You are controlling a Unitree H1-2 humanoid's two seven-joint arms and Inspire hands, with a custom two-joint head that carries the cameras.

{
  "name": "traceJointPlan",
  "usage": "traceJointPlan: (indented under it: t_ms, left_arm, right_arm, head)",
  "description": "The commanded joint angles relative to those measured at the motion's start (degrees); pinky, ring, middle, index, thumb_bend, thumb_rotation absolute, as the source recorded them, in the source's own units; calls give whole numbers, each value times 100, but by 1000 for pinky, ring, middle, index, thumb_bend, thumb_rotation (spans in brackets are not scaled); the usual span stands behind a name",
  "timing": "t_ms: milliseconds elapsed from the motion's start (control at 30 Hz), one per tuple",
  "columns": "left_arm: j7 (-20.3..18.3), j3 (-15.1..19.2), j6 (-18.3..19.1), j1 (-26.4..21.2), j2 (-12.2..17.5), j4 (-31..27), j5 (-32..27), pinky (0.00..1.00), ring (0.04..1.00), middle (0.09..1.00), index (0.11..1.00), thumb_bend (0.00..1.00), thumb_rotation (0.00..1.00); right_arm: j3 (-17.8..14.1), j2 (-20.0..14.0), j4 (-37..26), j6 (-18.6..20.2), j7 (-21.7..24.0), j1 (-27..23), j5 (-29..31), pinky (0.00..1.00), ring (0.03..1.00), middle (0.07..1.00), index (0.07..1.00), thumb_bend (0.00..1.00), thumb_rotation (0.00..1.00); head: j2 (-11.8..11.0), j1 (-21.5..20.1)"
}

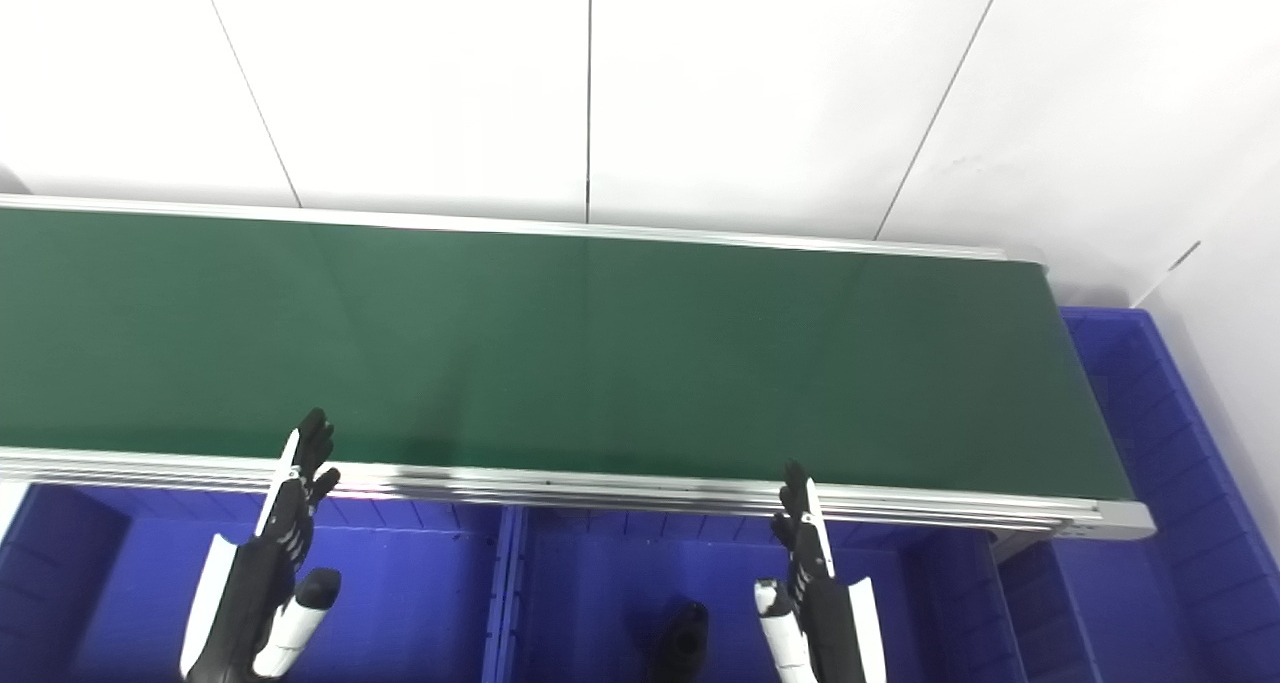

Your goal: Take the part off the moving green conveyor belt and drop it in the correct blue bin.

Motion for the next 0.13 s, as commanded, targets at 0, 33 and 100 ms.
traceJointPlan:
  t_ms: [0, 33, 100]
  left_arm:
    - [8, 9, -104, 17, 5, -211, -98, 967, 1000, 1000, 1000, 778, 966]
    - [-17, 17, -84, 4, 19, -232, -142, 969, 1000, 1000, 1000, 780, 965]
    - [-65, 34, -20, -18, 33, -282, -237, 977, 1000, 1000, 1000, 794, 959]
  right_arm:
    - [54, -10, -78, -308, -72, -19, -13, 958, 1000, 1000, 1000, 792, 996]
    - [76, -11, -97, -278, -75, -24, -5, 960, 1000, 1000, 1000, 791, 993]
    - [114, -20, -134, -232, -78, -33, -14, 963, 1000, 1000, 1000, 785, 989]
  head:
    - [40, -37]
    - [105, -99]
    - [184, -162]
